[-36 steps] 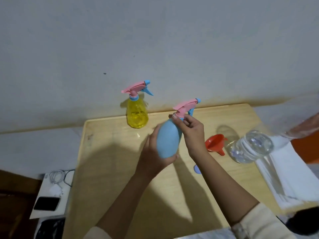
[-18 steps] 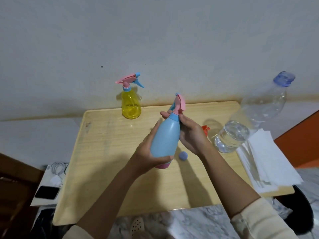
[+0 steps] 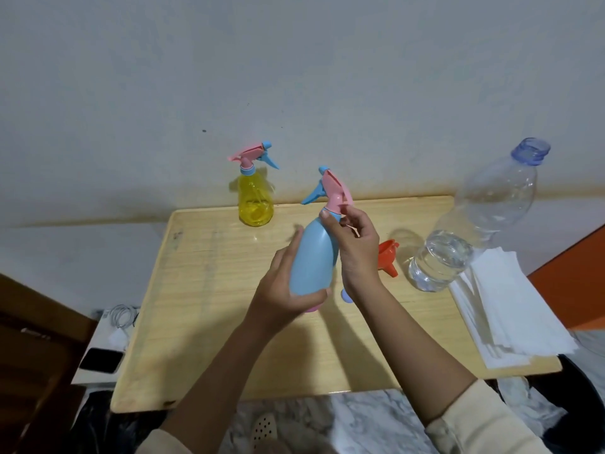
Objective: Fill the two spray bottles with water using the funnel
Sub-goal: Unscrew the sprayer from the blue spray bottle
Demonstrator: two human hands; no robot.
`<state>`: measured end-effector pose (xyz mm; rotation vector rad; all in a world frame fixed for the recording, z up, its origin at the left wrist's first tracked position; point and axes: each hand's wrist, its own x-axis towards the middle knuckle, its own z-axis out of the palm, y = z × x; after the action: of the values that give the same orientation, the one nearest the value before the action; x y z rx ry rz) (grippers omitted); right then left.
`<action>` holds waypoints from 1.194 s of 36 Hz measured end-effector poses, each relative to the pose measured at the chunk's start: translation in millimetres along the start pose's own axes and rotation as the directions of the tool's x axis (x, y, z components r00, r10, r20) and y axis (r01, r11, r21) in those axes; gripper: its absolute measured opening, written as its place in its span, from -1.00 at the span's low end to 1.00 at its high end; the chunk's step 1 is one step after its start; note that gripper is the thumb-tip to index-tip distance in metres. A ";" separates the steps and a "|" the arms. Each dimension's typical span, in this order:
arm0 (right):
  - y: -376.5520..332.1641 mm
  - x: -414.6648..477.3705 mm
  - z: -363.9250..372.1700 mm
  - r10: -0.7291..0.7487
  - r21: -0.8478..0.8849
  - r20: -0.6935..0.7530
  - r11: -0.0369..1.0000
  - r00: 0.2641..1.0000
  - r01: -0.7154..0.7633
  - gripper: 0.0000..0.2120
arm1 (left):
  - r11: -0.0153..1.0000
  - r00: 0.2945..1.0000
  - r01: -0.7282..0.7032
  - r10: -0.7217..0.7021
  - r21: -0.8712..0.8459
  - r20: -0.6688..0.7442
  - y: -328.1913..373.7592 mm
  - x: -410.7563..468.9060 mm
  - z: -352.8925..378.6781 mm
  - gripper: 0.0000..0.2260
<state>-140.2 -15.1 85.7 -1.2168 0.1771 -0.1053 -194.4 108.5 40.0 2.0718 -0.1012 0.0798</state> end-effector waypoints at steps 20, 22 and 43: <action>-2.4 -16.1 19.6 0.076 0.028 0.043 0.997 0.996 -0.077 -0.85 | 1.000 0.998 -0.016 0.017 0.018 -0.056 2.9 -10.0 -18.3 -0.11; 0.4 -20.2 19.1 0.083 0.068 0.105 0.994 0.991 -0.091 -0.92 | 1.000 0.999 -0.012 0.013 0.027 -0.052 2.1 -11.3 -20.3 -0.11; -39.3 15.1 33.0 -0.110 0.032 0.037 0.994 0.993 0.109 -0.92 | 0.989 0.990 0.134 -0.136 -0.065 -0.025 -44.8 -27.3 -36.2 -0.10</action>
<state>-118.5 -0.9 132.4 -1.1978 0.0745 -0.1796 -217.3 162.8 15.7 2.0080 0.0546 0.0235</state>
